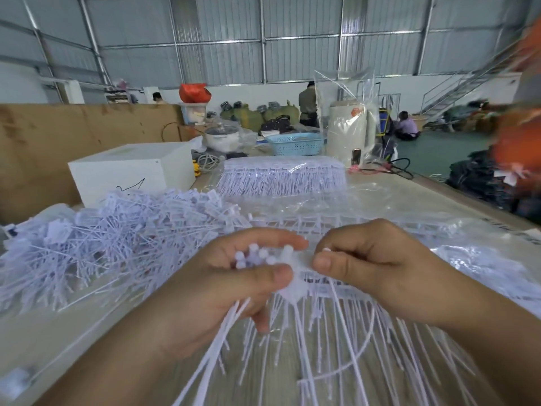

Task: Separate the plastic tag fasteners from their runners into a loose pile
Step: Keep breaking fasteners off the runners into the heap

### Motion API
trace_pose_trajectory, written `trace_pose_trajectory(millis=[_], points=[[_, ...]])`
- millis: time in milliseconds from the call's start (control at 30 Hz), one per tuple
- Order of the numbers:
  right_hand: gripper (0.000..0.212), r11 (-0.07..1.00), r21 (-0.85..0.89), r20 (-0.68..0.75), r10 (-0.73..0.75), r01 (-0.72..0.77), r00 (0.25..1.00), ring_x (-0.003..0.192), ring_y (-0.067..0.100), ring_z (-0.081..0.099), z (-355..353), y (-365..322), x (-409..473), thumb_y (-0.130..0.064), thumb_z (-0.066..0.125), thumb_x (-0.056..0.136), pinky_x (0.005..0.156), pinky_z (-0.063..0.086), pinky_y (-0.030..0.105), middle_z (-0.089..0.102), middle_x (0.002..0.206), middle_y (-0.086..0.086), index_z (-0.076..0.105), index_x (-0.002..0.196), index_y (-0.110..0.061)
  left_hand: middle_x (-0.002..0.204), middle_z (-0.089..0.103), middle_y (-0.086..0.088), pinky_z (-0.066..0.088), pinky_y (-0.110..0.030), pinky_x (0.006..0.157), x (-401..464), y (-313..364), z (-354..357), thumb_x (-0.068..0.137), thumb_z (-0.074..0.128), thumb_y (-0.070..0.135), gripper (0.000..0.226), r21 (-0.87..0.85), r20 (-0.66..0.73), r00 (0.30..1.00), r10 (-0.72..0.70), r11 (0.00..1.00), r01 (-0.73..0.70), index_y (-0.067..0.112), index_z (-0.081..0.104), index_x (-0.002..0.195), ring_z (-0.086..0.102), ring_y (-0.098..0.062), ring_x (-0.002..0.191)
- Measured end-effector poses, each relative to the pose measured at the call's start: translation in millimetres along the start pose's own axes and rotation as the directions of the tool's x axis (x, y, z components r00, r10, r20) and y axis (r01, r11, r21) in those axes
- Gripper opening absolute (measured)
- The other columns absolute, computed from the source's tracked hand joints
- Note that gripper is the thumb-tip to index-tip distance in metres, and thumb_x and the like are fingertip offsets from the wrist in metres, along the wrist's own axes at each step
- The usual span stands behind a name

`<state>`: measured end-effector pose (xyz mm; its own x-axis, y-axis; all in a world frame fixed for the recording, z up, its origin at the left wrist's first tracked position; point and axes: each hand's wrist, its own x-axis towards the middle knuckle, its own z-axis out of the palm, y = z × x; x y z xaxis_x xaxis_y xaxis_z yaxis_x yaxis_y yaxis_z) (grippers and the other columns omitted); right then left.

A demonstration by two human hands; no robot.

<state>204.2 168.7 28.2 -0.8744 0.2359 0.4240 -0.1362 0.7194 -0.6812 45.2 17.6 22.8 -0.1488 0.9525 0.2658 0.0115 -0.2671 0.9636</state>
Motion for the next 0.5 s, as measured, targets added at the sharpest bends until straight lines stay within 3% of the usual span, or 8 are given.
trace_pose_trajectory(millis=[133, 300, 400, 500], points=[[0.027, 1.000, -0.014, 0.053, 0.008, -0.008, 0.999, 0.048, 0.006, 0.034, -3.2, -0.8, -0.4, -0.046, 0.060, 0.085, 0.050, 0.028, 0.021, 0.037, 0.051, -0.007, 0.058, 0.061, -0.034, 0.075, 0.061, 0.008, 0.054, -0.028, 0.052, 1.0, -2.9, -0.5, 0.073, 0.073, 0.020, 0.026, 0.052, 0.123, 0.991, -0.046, 0.998, 0.040, 0.023, 0.076, 0.099, 0.051, -0.002, 0.048], [0.041, 0.997, -0.081, 0.084, 0.020, -0.013, 0.996, 0.052, 0.008, 0.037, 0.6, 2.4, -0.3, -0.050, 0.060, 0.089, 0.052, 0.031, 0.025, 0.038, 0.056, -0.006, 0.057, 0.068, -0.015, 0.073, 0.061, 0.007, 0.052, -0.027, 0.050, 0.5, -2.7, -2.8, 0.068, 0.076, 0.023, 0.019, 0.141, 0.074, 0.996, -0.052, 0.989, 0.041, 0.021, 0.076, 0.087, 0.055, -0.006, 0.055], [0.049, 0.998, -0.058, -0.056, 0.011, -0.014, 0.998, 0.052, 0.008, 0.035, 4.5, 0.6, 1.1, -0.051, 0.056, 0.086, 0.050, 0.030, 0.025, 0.035, 0.055, -0.007, 0.053, 0.068, -0.006, 0.062, 0.058, 0.008, 0.051, -0.028, 0.048, 2.2, -4.5, 2.9, 0.067, 0.078, 0.017, 0.014, 0.169, -0.063, 0.998, 0.025, 0.985, -0.014, 0.023, 0.074, 0.079, 0.052, -0.006, 0.046], [0.053, 0.998, -0.060, -0.292, -0.017, 0.000, 0.956, 0.048, 0.004, 0.031, 13.1, -6.3, 3.9, -0.059, 0.053, 0.083, 0.046, 0.028, 0.020, 0.034, 0.051, -0.009, 0.046, 0.063, -0.011, 0.048, 0.054, 0.004, 0.051, -0.030, 0.049, 6.6, -7.6, 15.7, 0.070, 0.071, 0.014, 0.011, 0.130, -0.249, 0.960, 0.128, 0.987, -0.098, 0.023, 0.073, 0.077, 0.049, -0.007, 0.040]])
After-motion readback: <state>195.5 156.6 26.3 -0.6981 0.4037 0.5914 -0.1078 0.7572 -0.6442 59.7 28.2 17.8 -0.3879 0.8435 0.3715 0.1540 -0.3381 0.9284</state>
